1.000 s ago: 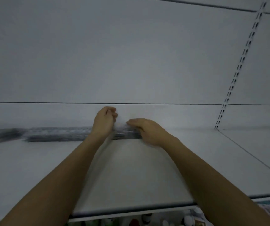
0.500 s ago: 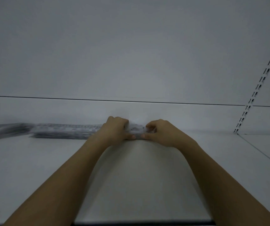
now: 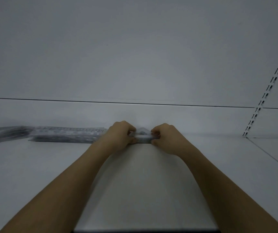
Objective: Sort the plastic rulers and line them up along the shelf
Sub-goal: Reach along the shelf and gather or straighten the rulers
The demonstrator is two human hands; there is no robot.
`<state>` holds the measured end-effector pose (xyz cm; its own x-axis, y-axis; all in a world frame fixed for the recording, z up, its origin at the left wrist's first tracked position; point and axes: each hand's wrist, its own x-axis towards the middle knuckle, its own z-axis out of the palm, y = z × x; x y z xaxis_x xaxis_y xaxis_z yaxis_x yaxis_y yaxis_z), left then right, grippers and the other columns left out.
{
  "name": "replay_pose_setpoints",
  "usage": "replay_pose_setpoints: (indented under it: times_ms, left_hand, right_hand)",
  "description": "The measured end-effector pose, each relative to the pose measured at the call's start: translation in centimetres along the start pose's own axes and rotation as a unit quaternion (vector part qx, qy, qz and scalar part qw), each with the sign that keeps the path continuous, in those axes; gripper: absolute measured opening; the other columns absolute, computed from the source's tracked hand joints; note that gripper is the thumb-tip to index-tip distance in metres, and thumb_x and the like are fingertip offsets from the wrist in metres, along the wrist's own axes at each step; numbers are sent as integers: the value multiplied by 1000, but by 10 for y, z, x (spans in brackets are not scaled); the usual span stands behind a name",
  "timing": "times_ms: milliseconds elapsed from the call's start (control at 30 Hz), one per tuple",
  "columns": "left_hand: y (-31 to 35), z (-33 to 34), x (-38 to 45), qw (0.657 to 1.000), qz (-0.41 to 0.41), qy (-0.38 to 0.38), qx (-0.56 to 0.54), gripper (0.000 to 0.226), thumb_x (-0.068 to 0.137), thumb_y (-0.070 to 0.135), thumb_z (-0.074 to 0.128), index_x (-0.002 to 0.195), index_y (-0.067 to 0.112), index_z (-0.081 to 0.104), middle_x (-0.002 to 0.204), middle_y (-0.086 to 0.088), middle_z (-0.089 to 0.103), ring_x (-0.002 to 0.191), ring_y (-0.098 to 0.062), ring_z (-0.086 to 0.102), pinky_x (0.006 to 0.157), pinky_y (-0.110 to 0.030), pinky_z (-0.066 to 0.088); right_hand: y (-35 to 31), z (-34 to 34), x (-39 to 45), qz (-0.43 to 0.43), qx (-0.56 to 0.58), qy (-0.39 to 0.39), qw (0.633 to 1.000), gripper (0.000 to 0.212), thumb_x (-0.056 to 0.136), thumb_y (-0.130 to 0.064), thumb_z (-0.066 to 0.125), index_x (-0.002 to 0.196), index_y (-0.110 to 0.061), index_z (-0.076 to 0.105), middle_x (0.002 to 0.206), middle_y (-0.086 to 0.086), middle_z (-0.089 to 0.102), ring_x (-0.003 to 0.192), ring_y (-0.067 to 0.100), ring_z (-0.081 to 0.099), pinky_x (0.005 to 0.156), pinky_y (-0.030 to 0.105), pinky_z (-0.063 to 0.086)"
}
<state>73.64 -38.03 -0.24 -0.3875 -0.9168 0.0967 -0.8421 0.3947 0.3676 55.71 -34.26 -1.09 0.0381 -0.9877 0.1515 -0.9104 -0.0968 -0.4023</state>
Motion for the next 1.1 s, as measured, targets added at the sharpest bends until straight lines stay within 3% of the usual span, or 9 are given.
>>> replay_pose_setpoints:
  times_ms: [100,233,333,400,533,600,667,900,1100]
  left_hand:
    - [1,4,1,1000,-7,3,-9,21,83,31,72,90,13,64,96,-8,66,92,-27,60,73,-28,47]
    - [-7,-3,0,997,-58,13,-53,53,77,33,79,122,10,63,113,-6,66,99,-21,61,81,-24,45]
    - [-8,-5,2,999,-43,7,-30,30,81,28,75,105,10,72,93,-4,66,82,-17,57,71,-23,42]
    - [-7,-4,1,999,-36,17,-16,28,82,24,74,108,12,72,96,-2,67,84,-18,58,73,-23,43]
    - [-8,-5,-1,999,-45,6,-23,56,76,24,81,127,12,61,118,-6,66,104,-22,61,93,-29,48]
    - [-8,-5,0,999,-30,-9,6,45,75,23,81,116,13,67,110,-6,67,100,-24,62,84,-29,48]
    - [-8,-4,2,1000,-18,0,24,32,76,19,79,106,13,70,105,-5,67,96,-24,62,78,-27,46]
    - [-11,-3,2,1000,-18,8,3,54,77,17,79,127,13,60,119,-7,65,105,-21,61,94,-29,48]
    - [-11,-3,3,1000,-25,7,17,44,78,9,77,121,12,65,115,-8,66,100,-22,63,92,-28,49]
  right_hand:
    - [-1,1,0,-6,25,-9,1000,39,84,-23,71,115,0,62,113,15,63,98,28,61,86,35,50]
    - [9,-9,-3,19,70,4,997,49,84,-33,73,125,-10,59,112,2,60,98,17,58,84,27,47]
    - [9,-9,-3,7,79,25,997,27,87,-20,69,111,-7,70,101,12,70,90,25,64,80,34,53]
    - [6,-5,-2,-5,87,37,996,20,89,-14,66,106,-4,72,98,18,71,88,30,65,86,39,53]
    - [10,-4,-1,-2,94,20,995,41,86,-22,72,125,-12,64,109,3,66,91,14,60,83,22,44]
    - [14,-3,-2,3,85,8,996,51,81,-23,77,128,-16,60,108,-1,60,91,11,57,81,20,41]
    - [13,-1,-1,1,74,5,997,48,79,-19,78,124,-14,63,107,0,62,88,10,57,79,18,42]
    - [13,-1,-1,1,69,14,997,42,79,-11,77,119,-12,66,105,3,65,90,9,58,79,16,43]
    - [12,-1,0,3,52,23,998,38,79,-8,77,116,-9,67,107,7,67,88,8,57,79,14,41]
